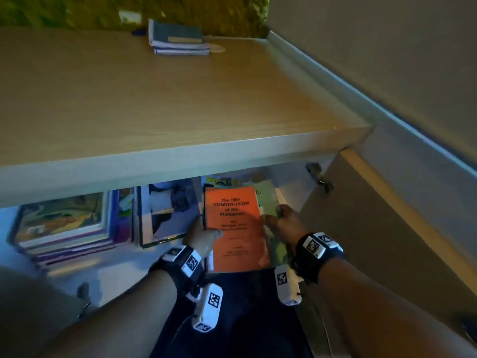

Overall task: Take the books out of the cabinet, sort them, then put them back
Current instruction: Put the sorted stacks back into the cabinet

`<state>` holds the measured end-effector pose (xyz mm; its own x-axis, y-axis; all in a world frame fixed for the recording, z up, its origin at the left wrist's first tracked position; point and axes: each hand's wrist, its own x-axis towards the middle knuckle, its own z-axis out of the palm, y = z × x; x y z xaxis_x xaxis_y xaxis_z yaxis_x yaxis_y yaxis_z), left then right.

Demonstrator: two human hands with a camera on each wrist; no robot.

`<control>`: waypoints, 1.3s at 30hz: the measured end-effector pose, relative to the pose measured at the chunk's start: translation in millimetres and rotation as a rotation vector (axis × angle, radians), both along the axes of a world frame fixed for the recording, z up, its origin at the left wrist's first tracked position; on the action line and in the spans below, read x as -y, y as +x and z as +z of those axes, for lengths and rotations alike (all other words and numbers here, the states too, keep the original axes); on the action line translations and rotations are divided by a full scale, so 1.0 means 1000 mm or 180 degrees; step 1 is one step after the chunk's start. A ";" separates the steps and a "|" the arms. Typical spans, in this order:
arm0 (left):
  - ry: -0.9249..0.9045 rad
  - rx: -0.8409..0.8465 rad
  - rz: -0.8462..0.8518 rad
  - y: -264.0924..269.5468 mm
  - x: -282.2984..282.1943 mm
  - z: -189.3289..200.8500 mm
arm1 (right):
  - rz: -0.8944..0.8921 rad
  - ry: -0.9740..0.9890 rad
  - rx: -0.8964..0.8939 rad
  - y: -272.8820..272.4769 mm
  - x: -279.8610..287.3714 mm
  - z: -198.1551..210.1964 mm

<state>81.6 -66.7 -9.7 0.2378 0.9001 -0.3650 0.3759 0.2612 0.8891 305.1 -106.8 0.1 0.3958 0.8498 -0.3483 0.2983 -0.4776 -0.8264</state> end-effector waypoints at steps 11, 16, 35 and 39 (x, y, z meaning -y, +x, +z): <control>0.0698 -0.0689 -0.0446 0.091 -0.166 -0.120 | 0.0393 -0.0048 0.1491 0.086 -0.184 -0.075; 0.1046 -0.1496 -0.1014 0.092 -0.140 -0.126 | 0.0623 -0.0375 0.1742 0.094 -0.185 -0.117; 0.1218 -0.1882 -0.0787 0.121 -0.118 -0.139 | 0.0786 -0.0378 0.2883 0.088 -0.175 -0.144; 0.1310 -0.1851 -0.0665 0.123 -0.116 -0.144 | 0.0803 -0.0173 0.3072 0.079 -0.165 -0.146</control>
<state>204.4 49.4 -153.7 0.2903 0.9484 -0.1272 0.8213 -0.1787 0.5418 384.4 58.7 -145.7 0.3400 0.9403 -0.0137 0.9282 -0.3379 -0.1557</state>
